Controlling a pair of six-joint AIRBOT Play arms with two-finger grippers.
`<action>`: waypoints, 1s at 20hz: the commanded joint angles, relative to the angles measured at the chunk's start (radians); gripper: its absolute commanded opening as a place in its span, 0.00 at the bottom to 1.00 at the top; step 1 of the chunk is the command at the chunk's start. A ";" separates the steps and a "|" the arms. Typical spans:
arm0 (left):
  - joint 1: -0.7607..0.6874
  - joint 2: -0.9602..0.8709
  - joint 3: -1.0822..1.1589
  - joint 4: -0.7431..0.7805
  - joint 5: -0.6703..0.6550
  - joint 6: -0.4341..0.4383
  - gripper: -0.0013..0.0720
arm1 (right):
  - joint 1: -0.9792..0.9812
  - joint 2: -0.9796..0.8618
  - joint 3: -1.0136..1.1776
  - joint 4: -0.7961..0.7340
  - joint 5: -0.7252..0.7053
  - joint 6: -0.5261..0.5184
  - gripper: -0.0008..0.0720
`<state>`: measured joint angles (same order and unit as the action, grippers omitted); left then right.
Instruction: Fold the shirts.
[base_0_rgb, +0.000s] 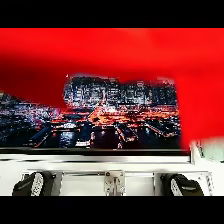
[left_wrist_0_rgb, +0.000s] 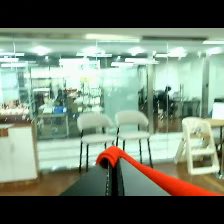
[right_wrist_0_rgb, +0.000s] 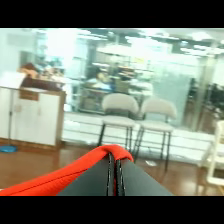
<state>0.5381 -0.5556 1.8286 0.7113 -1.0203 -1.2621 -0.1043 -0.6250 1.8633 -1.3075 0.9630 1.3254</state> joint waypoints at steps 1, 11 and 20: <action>0.000 0.033 0.026 0.101 -0.212 -0.066 0.07 | 0.000 0.055 0.011 -0.153 0.158 0.056 0.08; 0.000 0.025 -0.332 0.137 -0.413 -0.064 0.07 | 0.000 -0.165 0.000 -0.323 0.474 0.109 0.08; -0.087 -0.226 -0.898 0.133 0.008 0.015 0.07 | 0.000 -0.679 -0.382 -0.208 0.197 0.135 0.08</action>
<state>0.5018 -0.6720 1.0603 0.8417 -1.2243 -1.3010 -0.1032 -1.1408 1.5723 -1.5757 1.3746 1.4544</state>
